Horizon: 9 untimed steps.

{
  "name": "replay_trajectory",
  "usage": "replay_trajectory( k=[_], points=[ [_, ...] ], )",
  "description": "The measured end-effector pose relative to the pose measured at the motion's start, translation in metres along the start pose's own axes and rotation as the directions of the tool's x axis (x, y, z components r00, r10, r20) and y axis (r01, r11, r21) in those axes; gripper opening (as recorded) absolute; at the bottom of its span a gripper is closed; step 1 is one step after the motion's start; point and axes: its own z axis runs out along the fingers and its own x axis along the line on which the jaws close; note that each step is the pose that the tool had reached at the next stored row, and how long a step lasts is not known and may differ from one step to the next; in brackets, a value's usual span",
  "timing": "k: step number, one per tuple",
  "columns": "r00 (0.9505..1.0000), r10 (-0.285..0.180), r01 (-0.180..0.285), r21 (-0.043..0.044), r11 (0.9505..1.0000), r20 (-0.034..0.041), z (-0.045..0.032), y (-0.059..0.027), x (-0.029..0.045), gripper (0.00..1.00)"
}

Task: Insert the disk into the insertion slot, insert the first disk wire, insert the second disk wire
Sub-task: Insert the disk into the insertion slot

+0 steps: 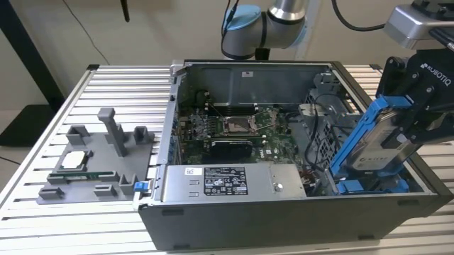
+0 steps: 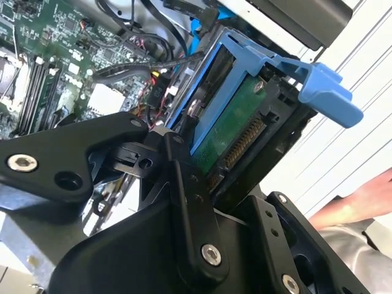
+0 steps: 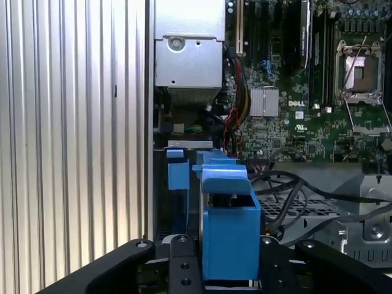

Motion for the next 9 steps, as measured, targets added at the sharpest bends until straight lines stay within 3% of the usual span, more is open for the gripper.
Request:
replay_trajectory(
  k=[9],
  points=[
    [1.0000, 0.000, 0.000, 0.0000, 1.0000, -0.0002, 0.0047, -0.0002, 0.0017, 0.00]
  ],
)
